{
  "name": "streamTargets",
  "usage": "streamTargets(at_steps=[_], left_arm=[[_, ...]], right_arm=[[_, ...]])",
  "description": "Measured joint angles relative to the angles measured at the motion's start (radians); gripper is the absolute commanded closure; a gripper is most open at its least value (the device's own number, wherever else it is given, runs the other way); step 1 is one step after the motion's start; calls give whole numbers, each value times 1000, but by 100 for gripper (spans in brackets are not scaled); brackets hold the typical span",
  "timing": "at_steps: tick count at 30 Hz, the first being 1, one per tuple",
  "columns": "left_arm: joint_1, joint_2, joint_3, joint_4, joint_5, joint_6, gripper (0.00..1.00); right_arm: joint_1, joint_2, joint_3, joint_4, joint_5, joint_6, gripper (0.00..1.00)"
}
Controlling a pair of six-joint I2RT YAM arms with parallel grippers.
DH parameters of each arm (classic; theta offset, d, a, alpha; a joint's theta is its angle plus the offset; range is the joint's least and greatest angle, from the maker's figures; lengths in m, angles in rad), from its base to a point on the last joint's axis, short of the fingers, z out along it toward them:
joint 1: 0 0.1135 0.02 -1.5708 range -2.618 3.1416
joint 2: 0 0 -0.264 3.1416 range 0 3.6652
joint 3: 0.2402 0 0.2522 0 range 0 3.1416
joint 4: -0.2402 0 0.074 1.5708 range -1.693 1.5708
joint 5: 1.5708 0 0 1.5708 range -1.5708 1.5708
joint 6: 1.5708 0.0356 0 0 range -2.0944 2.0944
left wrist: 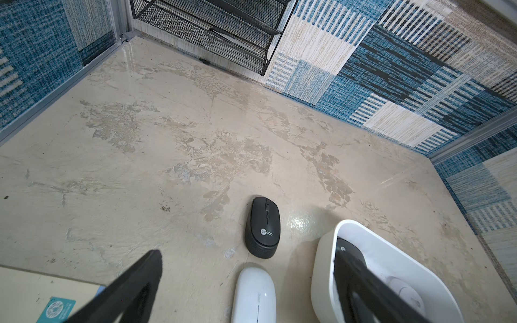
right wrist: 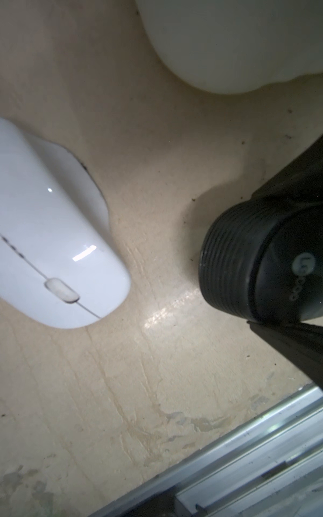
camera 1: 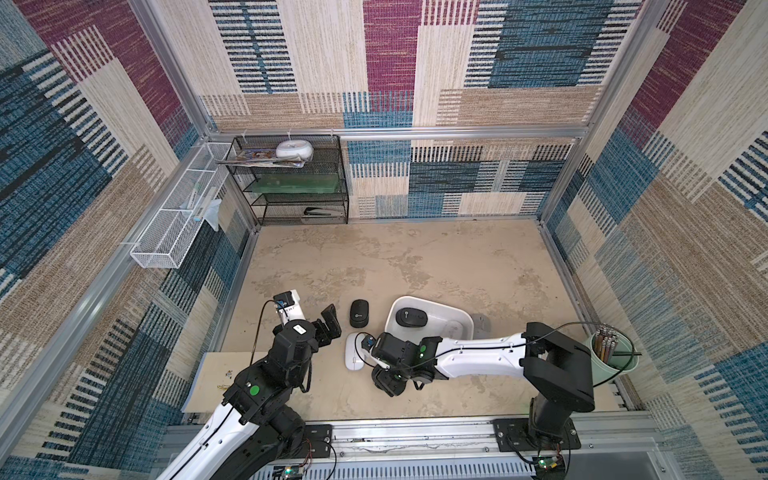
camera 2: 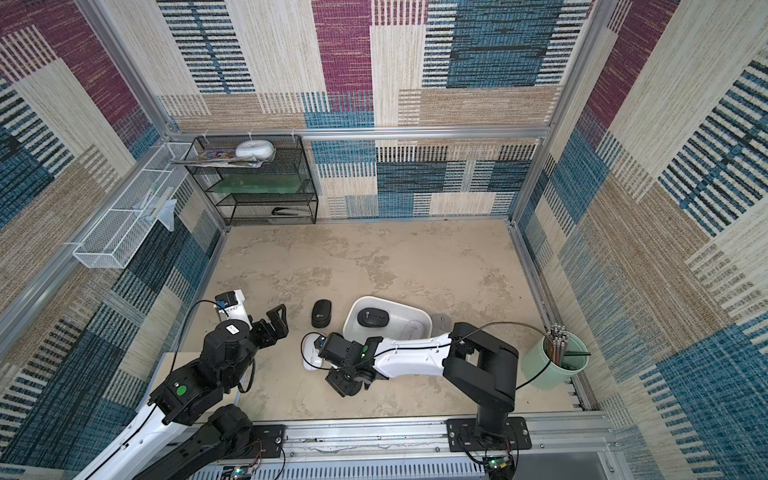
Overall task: Take out the mouse from the storage box
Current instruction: Place the mouse at the center of the board, then pick up the mouse from the storage box.
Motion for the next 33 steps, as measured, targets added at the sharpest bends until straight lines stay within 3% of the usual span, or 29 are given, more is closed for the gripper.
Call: streamTargets(at_steps=[8, 16, 21, 29, 33], left_arm=[[0, 9, -11, 6, 0, 0, 1], [0, -4, -13, 6, 3, 0, 1], [1, -7, 3, 12, 12, 1, 1], [1, 167, 79, 48, 157, -1, 1], [-2, 355, 162, 77, 281, -3, 3]], right_arm=[[0, -21, -10, 0, 12, 1, 20], [0, -143, -17, -18, 45, 0, 18], [-11, -311, -39, -44, 174, 5, 13], [-219, -581, -194, -51, 382, 25, 7], [-348, -670, -283, -43, 416, 47, 6]])
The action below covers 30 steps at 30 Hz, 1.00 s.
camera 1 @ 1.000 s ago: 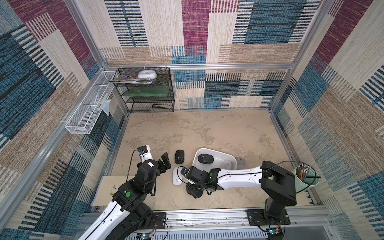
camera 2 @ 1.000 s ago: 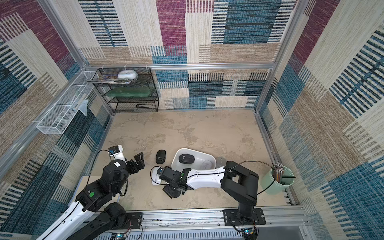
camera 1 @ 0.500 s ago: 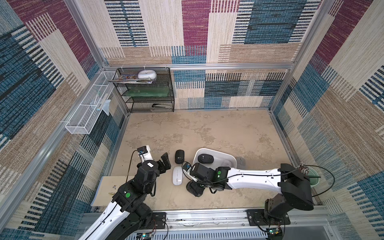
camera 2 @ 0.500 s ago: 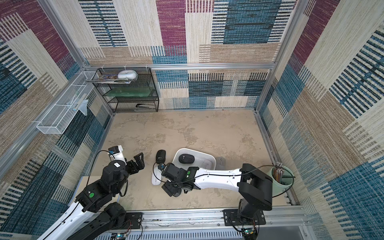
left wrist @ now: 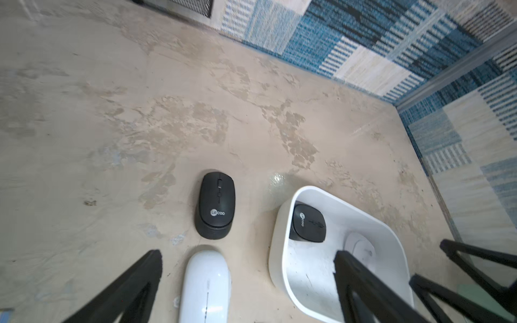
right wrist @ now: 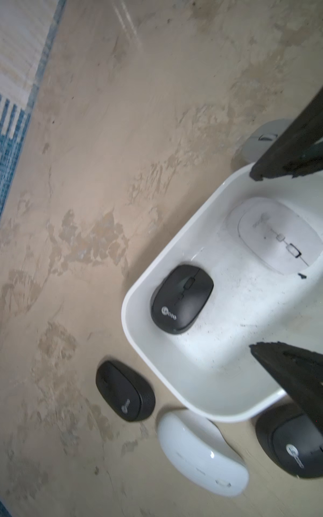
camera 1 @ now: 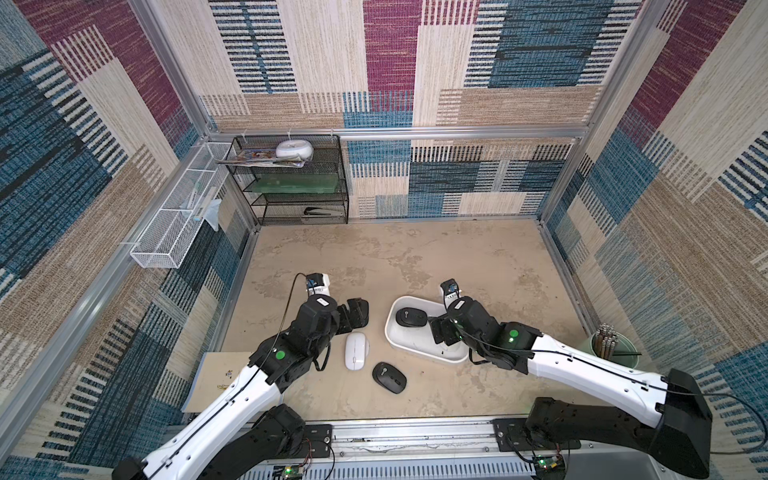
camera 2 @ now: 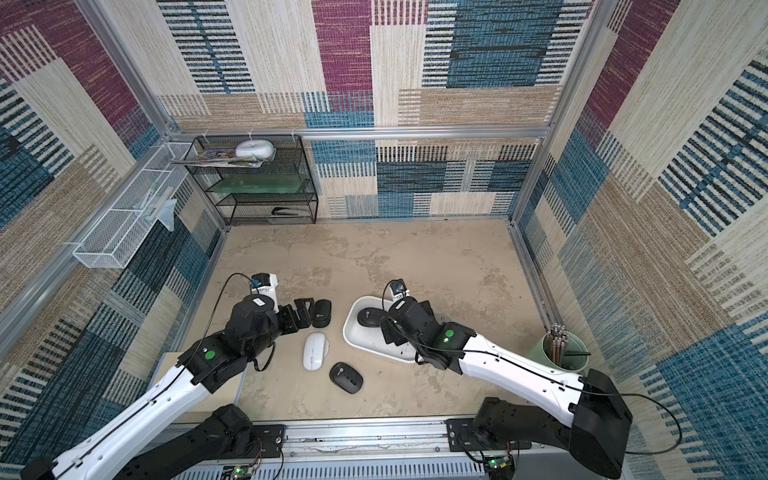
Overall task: Take out the mouse from the storage box
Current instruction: Pick up the mouse from the storage box.
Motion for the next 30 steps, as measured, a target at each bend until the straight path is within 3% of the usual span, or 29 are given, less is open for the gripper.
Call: streamTargets(at_steps=[5, 14, 24, 30], left_arm=[[-54, 232, 107, 18, 136, 23, 3], [-244, 603, 346, 18, 302, 113, 5], [-355, 874, 554, -49, 328, 196, 9], [-402, 998, 649, -89, 301, 224, 11]], right_arm=[[-107, -51, -98, 34, 32, 34, 3], [-264, -156, -257, 113, 27, 105, 0], [-475, -257, -372, 163, -71, 183, 0], [-530, -264, -385, 180, -123, 204, 0]])
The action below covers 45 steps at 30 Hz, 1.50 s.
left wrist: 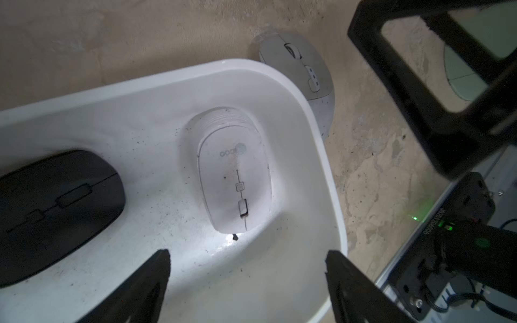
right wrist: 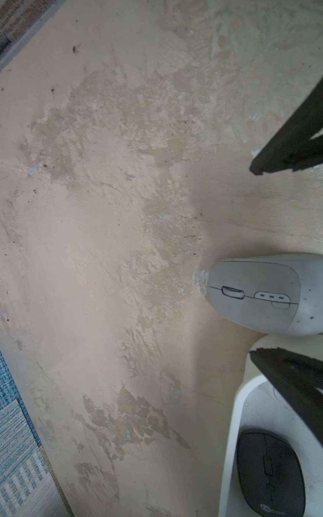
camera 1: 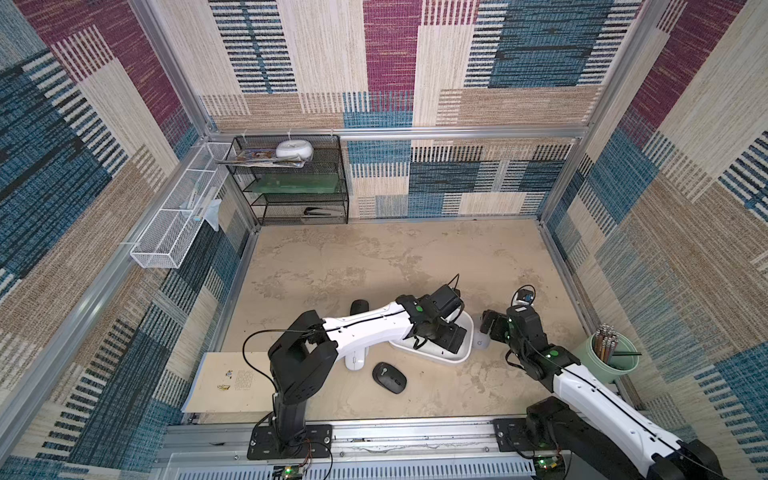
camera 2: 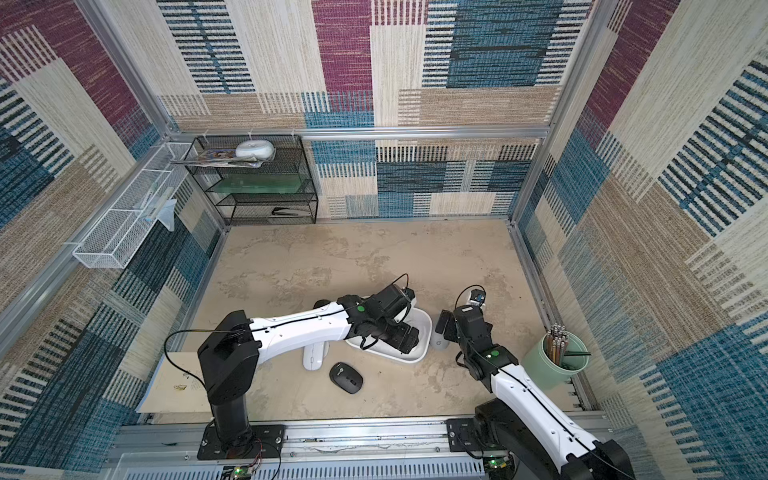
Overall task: Take out the mouse from the storage box
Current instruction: Pick up the mouse from the storage box.
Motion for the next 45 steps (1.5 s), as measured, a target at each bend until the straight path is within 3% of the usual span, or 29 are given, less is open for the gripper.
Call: streamTargets(at_steps=[17, 26, 29, 36, 41, 45], left_arm=[[-23, 193, 151, -68, -82, -2, 18], [-19, 186, 142, -109, -182, -9, 27], [-18, 159, 118, -109, -211, -9, 25], [-34, 158, 145, -92, -203, 14, 7], [-32, 217, 199, -95, -188, 42, 8], [-29, 254, 232, -108, -185, 52, 17]], right_arm=[[-20, -16, -11, 15, -46, 7, 0], [-21, -17, -13, 23, -51, 7, 0], [-21, -14, -13, 29, -57, 6, 0], [-22, -14, -14, 31, -58, 6, 0], [-22, -20, -18, 32, -58, 7, 0], [-22, -21, -18, 32, -58, 7, 0]])
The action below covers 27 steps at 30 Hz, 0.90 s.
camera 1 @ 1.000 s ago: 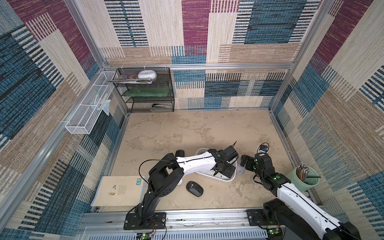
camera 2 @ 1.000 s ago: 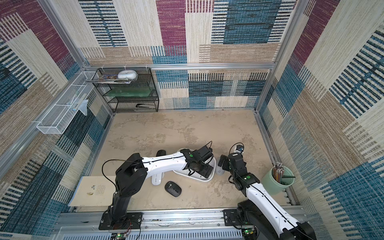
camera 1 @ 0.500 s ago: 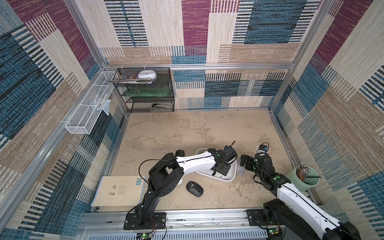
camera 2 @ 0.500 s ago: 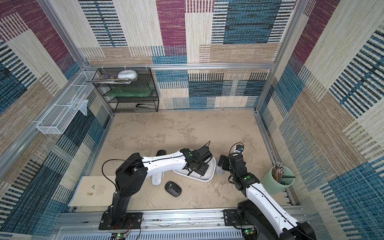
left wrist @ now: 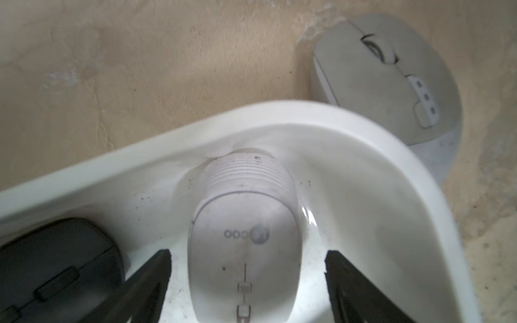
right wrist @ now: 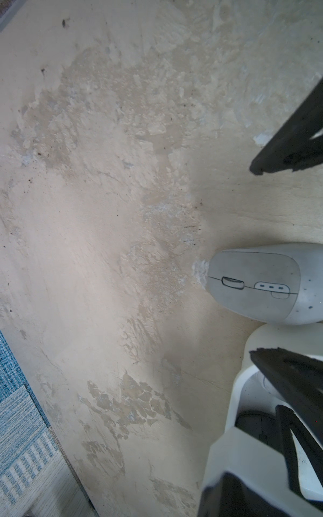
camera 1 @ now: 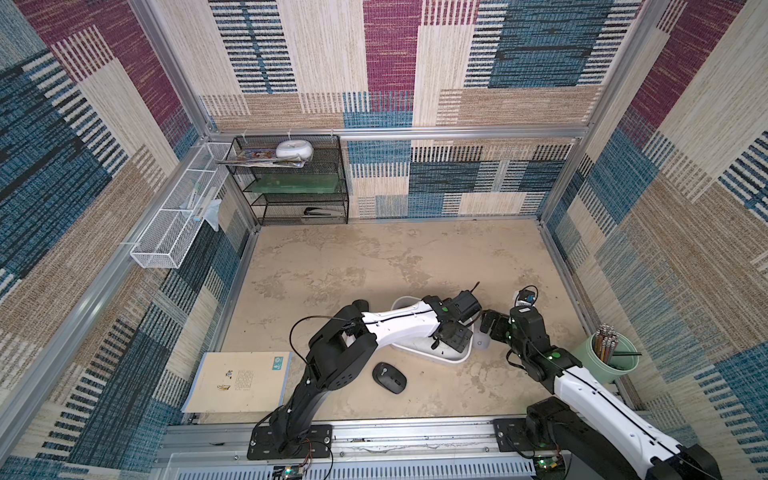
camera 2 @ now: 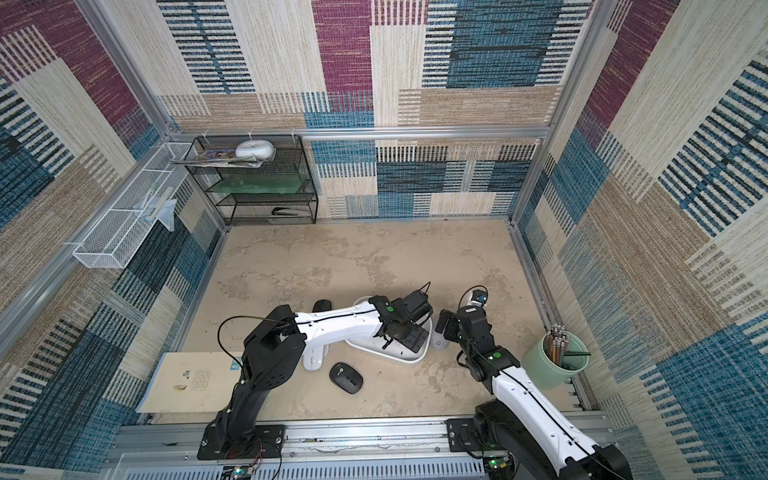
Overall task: Take out the mouse from the storage box
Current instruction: Pick up the mouse from the storage box.
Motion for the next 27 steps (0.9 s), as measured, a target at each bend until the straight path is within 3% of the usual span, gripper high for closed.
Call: streamTargets(at_steps=[10, 16, 27], left_arm=[[2, 27, 21, -9, 3, 7, 42], [2, -70, -59, 6, 6, 5, 44], [-19, -372, -280, 39, -25, 16, 45]], right_arm=[[0, 0, 0, 0, 0, 0, 0], [0, 2, 0, 3, 0, 0, 0], [0, 6, 0, 4, -4, 0, 0]])
